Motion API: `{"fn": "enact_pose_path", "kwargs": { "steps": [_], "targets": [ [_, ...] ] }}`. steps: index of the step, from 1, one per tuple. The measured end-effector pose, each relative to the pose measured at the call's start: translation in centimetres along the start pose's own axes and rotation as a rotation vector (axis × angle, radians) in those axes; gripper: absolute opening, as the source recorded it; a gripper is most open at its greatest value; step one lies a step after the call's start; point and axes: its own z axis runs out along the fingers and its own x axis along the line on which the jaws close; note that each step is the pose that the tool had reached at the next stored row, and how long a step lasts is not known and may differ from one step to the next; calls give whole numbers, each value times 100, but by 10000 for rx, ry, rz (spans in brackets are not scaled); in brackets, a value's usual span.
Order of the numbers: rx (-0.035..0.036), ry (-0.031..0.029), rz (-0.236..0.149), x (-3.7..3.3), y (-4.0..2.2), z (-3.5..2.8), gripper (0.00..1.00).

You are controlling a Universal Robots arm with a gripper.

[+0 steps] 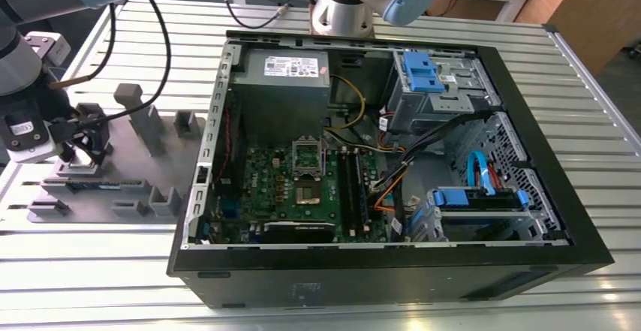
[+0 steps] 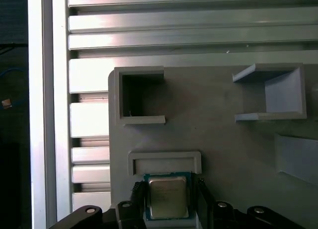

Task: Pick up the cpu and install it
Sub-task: 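Pick up the cpu and move it towards the insertion slot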

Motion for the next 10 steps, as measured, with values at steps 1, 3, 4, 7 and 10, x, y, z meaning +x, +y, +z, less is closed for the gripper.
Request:
{"fn": "enact_pose_path", "kwargs": {
  "steps": [1,3,4,7,10],
  "targets": [
    [-1,-1,-1,0,0,2,53],
    [-1,-2,-1,0,0,2,53],
    [-1,-1,-2,0,0,2,53],
    [-1,-2,-1,0,0,13,53],
    [0,0,-1,0,0,13,53]
  ]
}}
